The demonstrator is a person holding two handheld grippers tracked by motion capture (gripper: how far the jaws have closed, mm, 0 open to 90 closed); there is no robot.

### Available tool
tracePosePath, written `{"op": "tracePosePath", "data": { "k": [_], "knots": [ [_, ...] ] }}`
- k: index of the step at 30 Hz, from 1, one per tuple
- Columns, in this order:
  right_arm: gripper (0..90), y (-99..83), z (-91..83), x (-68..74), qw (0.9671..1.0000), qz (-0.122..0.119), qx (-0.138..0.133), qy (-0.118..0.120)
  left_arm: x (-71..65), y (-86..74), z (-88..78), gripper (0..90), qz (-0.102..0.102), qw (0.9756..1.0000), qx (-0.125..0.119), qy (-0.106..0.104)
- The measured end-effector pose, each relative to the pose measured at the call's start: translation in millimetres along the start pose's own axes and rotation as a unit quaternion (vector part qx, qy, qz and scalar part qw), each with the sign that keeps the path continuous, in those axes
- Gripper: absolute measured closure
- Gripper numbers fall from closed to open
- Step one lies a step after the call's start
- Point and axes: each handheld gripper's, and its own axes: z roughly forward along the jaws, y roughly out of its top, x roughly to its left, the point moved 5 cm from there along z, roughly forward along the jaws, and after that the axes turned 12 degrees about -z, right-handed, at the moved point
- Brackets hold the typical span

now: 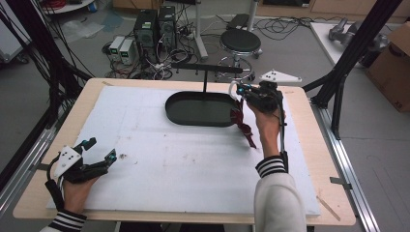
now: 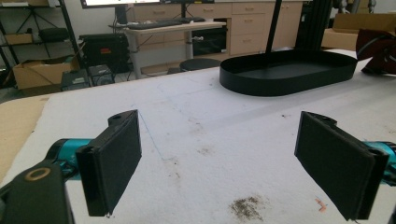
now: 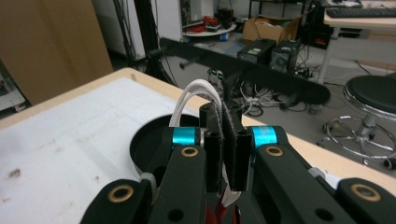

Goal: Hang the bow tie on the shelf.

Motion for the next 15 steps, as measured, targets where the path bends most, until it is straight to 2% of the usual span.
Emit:
{"op": "tracePosePath", "data": {
  "k": [2,3,4,7,15],
  "knots": [
    [87.5,13.4,4.5,1.3,1.0000,-0.003,-0.008,-0.002,0.0,0.0,-0.1,15.1,0.001,1.0000,0.001,-0.001],
    [87.5,13.4,4.5,1.3,1.0000,-0.003,-0.008,-0.002,0.0,-0.1,-0.1,15.1,0.002,1.0000,0.001,-0.001],
    [87.5,21.7,7.4,1.8,0.9999,-0.006,-0.010,-0.002,0.0,0.0,-0.1,15.1,0.001,1.0000,0.001,-0.001],
    [87.5,31.9,12.4,2.3,0.9999,-0.009,-0.012,-0.003,0.0,0.0,0.1,15.1,-0.002,1.0000,0.001,-0.001],
    [87.5,44.5,27.6,6.3,0.9997,-0.014,-0.018,0.003,-0.1,0.0,0.3,15.1,-0.003,1.0000,0.001,-0.001]
  ]
}}
